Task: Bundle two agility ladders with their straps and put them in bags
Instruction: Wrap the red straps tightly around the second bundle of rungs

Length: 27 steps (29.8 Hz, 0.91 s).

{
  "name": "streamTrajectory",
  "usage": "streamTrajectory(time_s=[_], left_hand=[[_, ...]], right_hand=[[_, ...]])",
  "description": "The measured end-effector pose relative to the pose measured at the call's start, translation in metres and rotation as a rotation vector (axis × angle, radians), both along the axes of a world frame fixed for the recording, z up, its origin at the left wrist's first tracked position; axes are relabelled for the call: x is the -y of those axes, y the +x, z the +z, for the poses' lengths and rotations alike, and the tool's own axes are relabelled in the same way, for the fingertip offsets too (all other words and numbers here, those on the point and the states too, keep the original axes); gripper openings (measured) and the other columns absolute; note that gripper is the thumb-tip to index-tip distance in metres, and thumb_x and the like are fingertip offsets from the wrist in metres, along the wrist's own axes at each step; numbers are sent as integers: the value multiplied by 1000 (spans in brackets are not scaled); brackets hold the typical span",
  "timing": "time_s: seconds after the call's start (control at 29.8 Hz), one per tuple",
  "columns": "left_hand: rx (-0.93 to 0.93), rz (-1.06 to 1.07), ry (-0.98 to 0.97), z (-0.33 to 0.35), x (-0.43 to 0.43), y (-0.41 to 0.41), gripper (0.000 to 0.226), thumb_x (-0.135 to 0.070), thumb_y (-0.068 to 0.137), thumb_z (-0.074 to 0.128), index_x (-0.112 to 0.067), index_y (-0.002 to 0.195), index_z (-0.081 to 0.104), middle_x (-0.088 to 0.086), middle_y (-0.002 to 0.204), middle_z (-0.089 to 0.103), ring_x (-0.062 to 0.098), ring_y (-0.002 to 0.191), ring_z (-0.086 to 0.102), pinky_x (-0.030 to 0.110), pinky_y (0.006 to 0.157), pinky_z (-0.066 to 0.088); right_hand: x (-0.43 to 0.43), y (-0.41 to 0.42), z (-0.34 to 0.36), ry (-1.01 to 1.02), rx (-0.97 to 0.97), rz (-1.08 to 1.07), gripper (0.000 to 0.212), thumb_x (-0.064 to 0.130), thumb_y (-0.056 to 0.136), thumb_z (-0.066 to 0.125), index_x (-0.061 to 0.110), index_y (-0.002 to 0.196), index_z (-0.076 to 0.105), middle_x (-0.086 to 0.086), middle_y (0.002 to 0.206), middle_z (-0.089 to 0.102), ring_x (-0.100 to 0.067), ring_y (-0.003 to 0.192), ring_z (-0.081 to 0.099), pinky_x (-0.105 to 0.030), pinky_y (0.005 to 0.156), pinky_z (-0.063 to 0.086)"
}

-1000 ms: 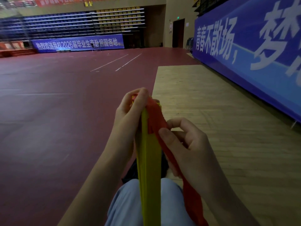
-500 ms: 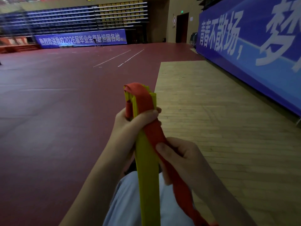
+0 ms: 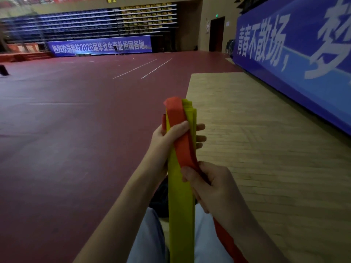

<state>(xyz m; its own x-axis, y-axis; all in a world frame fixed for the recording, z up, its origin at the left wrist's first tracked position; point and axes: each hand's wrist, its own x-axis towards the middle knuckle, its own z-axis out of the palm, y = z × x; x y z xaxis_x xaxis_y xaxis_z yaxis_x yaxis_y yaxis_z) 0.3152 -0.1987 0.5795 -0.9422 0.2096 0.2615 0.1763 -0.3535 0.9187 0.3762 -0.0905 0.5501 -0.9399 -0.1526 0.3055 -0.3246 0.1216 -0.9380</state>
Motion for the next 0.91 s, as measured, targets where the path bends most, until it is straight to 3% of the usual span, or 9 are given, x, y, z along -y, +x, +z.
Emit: streamTrajectory(time_s=[0.07,0.13,0.34,0.44,0.5,0.57,0.64,0.74,0.91], left_hand=[[22,121,-96,-7,-7,6,38,-30,63,78,-9,90,61,6,79,71,17,67,69,29,62,57],[27,189,-149,-17,-11,15,43,-35,54,70,-8,87,60,6,74,67,14,61,66,25,57,55],[107,131,-150,-23,-3,16,37,-36,50,68,-10,76,60,-4,59,65,11,56,61,21,52,52],[115,112,-119,-28,6,9,34,-28,53,82,-10,75,62,-3,56,66,7,51,61,20,50,51],[115,49,-78,-30,12,5,34,-32,53,82,-11,73,64,-1,57,66,7,51,62,21,49,51],[103,-57,-15,-30,16,2,52,-50,34,88,-14,68,70,1,59,67,10,51,63,22,46,51],[75,-154,15,-25,23,3,62,-64,24,85,-17,63,74,1,60,68,11,49,63,24,45,52],[48,-279,-3,-16,33,1,63,-70,28,81,-21,68,76,-3,69,71,11,49,63,24,45,52],[132,-307,92,-29,37,-2,69,-62,27,87,-14,77,76,1,83,72,16,74,69,28,63,56]], right_hand=[[0,-1,-1,6,-16,-21,27,18,90,54,22,63,57,13,37,48,-1,36,45,-10,42,31],[0,0,-2,-4,5,-19,30,15,91,53,22,62,54,14,37,48,0,35,47,-9,40,32],[-7,-5,9,86,66,52,27,18,88,58,16,60,57,10,33,49,-1,31,46,-11,41,35],[-21,-10,12,128,173,126,20,14,82,65,14,63,62,4,39,51,-6,32,43,-17,37,35],[-29,-14,12,160,110,112,13,11,79,67,18,69,65,7,41,51,-2,34,42,-15,38,33],[-30,-18,15,195,-73,93,15,11,77,69,24,70,66,14,44,54,0,39,46,-10,42,33],[-26,-22,20,195,-225,102,12,26,71,74,34,66,67,17,52,59,0,48,51,-10,47,37],[-22,-31,20,104,-193,81,5,40,60,69,35,61,69,13,56,61,-1,53,52,-13,52,40],[-8,-42,20,28,17,129,17,-4,78,63,10,72,56,4,58,65,4,42,55,-6,44,40]])
